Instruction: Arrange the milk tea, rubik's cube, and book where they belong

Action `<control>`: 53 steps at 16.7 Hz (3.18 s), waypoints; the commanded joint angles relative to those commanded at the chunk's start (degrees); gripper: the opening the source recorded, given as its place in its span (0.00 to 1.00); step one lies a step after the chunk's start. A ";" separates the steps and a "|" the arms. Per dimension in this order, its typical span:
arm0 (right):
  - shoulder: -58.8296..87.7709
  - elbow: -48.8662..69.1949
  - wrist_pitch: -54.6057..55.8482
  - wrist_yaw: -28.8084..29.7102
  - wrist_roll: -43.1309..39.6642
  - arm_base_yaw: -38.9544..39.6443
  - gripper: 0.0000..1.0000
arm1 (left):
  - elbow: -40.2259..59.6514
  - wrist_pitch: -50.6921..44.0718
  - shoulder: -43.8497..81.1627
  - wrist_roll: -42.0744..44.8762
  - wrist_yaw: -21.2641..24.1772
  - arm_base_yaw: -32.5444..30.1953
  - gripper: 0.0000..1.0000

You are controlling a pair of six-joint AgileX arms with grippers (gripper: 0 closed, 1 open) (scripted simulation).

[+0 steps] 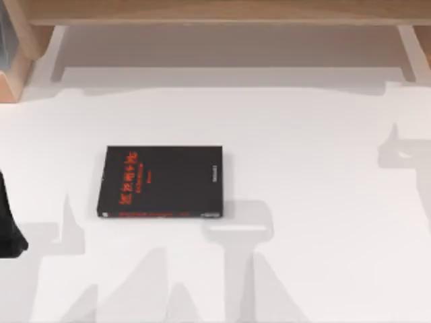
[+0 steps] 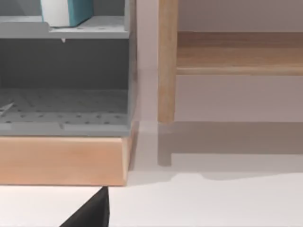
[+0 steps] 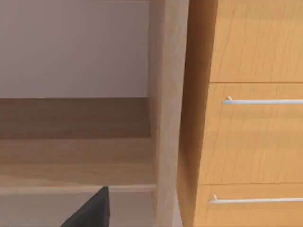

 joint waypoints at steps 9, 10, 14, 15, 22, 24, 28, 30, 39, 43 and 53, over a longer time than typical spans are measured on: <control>-36.37 -39.48 7.66 -3.17 0.24 -0.35 1.00 | 0.00 0.00 0.00 0.00 0.00 0.00 1.00; -38.40 -41.55 7.98 -3.44 0.28 -0.20 1.00 | 0.00 0.00 0.00 0.00 0.00 0.00 1.00; -41.33 -44.59 8.42 -4.08 0.36 0.31 1.00 | 0.00 0.00 0.00 0.00 0.00 0.00 1.00; -41.33 -44.59 8.42 -4.08 0.36 0.31 1.00 | 0.00 0.00 0.00 0.00 0.00 0.00 1.00; -41.33 -44.59 8.42 -4.08 0.36 0.31 1.00 | 3.42 1.68 3.56 -0.03 1.00 0.95 1.00; -41.33 -44.59 8.42 -4.08 0.36 0.31 1.00 | 8.24 4.08 9.00 -0.06 2.47 2.27 1.00; -41.33 -44.59 8.42 -4.08 0.36 0.31 1.00 | 21.49 10.39 27.10 -0.17 6.32 5.79 1.00; -41.33 -44.59 8.42 -4.08 0.36 0.31 1.00 | 29.17 13.75 39.09 -0.21 8.38 7.66 1.00; -41.33 -44.59 8.42 -4.08 0.36 0.31 1.00 | 63.06 28.10 94.40 -0.41 17.39 15.47 1.00; -41.33 -44.59 8.42 -4.08 0.36 0.31 1.00 | 73.42 32.85 108.68 -0.55 20.26 18.15 1.00; -41.33 -44.59 8.42 -4.08 0.36 0.31 1.00 | 78.54 34.79 113.86 -0.60 21.39 19.06 1.00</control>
